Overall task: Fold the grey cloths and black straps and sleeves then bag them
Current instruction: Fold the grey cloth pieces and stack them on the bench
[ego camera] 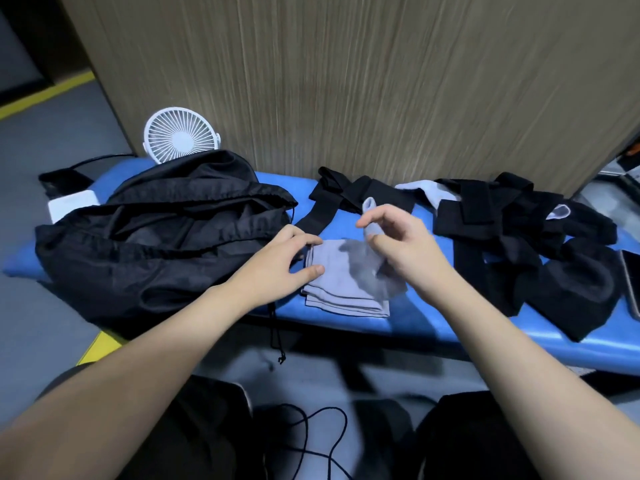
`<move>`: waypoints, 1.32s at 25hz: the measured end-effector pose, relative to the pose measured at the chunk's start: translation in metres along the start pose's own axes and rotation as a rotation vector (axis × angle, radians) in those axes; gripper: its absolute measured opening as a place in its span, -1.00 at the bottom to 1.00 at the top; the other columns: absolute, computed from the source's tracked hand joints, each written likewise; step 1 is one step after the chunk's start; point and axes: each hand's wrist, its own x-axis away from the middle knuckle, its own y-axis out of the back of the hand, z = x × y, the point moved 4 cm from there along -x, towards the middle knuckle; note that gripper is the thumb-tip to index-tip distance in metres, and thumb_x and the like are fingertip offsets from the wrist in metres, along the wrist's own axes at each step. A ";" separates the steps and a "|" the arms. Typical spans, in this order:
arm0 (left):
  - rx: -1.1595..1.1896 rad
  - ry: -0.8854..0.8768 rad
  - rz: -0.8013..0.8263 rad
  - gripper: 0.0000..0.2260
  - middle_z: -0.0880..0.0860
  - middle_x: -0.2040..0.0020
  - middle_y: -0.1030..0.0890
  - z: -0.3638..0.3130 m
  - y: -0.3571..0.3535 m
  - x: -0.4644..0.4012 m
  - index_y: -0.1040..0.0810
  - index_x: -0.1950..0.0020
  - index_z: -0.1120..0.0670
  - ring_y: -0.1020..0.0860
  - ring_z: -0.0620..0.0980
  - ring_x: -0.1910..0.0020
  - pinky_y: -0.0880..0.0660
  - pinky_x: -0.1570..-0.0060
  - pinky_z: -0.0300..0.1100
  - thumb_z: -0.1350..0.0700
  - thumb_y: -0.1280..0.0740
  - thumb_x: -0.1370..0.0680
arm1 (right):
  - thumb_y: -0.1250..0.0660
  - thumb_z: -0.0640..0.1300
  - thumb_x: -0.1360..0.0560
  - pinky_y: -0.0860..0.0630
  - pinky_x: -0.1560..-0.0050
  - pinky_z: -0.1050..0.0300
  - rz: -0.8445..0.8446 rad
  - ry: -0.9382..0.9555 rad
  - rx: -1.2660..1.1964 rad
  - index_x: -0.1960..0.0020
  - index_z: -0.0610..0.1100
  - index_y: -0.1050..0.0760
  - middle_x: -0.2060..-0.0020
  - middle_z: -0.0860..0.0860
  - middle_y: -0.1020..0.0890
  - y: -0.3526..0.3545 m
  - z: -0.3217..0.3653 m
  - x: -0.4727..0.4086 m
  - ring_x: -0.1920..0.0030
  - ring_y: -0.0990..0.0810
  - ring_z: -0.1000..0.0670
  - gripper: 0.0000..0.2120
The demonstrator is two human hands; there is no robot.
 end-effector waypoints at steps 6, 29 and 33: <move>0.027 0.007 -0.002 -0.50 -0.21 -0.21 -0.37 -0.002 0.003 0.003 -0.32 -0.44 -0.18 -0.50 -0.24 -0.14 -0.50 -0.17 -0.11 -0.13 -0.38 -0.53 | -0.38 -0.21 -0.49 -0.40 0.23 0.14 0.206 -0.044 0.275 -0.10 -0.02 -0.50 0.31 0.06 -0.49 -0.053 -0.013 -0.011 0.37 -0.40 0.10 -0.79; -0.386 -0.124 0.207 -0.27 -0.21 -0.63 0.16 -0.013 -0.026 -0.002 0.09 -0.63 -0.16 0.17 -0.17 -0.60 0.13 -0.57 -0.13 -0.45 0.14 -0.52 | 0.27 0.55 -0.45 0.04 -0.60 -0.10 0.349 0.101 0.834 -0.64 0.06 0.04 -0.64 0.03 0.07 -0.017 -0.084 0.019 -0.63 0.14 -0.02 -0.10; -0.496 -0.100 0.223 -0.17 -0.21 -0.62 0.19 -0.011 -0.020 -0.006 0.14 -0.62 -0.18 0.18 -0.17 -0.60 0.21 -0.57 -0.15 -0.53 0.33 -0.41 | 0.30 0.53 -0.43 0.06 -0.59 -0.10 0.359 0.070 0.849 -0.64 0.06 0.04 -0.64 0.02 0.06 -0.024 -0.080 0.012 -0.62 0.15 0.00 -0.09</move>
